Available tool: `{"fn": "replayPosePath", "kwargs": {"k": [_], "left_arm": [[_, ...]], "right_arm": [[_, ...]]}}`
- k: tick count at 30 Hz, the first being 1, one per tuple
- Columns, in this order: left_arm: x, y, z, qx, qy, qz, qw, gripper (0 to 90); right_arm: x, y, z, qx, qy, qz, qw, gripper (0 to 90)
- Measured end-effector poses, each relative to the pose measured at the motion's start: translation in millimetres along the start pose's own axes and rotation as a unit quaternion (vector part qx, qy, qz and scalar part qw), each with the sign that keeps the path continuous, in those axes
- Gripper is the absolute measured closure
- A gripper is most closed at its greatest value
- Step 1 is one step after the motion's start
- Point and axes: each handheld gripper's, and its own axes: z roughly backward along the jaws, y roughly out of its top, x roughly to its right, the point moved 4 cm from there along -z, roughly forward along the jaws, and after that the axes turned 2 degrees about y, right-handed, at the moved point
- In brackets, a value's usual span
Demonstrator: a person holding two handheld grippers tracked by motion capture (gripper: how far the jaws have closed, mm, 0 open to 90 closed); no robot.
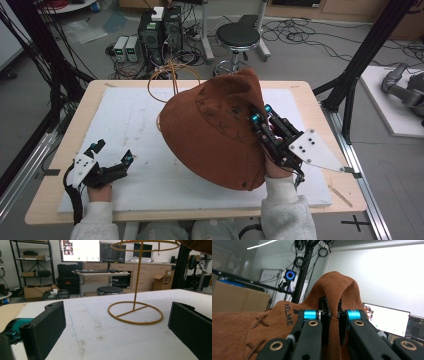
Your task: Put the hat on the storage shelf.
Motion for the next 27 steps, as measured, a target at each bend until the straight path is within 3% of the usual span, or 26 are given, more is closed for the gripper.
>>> {"fn": "replayPosePath", "kwargs": {"k": [10, 27], "left_arm": [[0.0, 0.0, 0.0, 0.000, 0.000, 0.000, 1.0000, 1.8], [-0.2, 0.0, -0.3, 0.000, 0.000, 0.004, 1.0000, 1.8]], "right_arm": [[3.6, 14.6, -6.4, 0.012, -0.007, 0.007, 0.9999, 87.8], [8.5, 30.1, -38.8, 0.017, -0.008, 0.009, 0.9998, 87.8]]}}
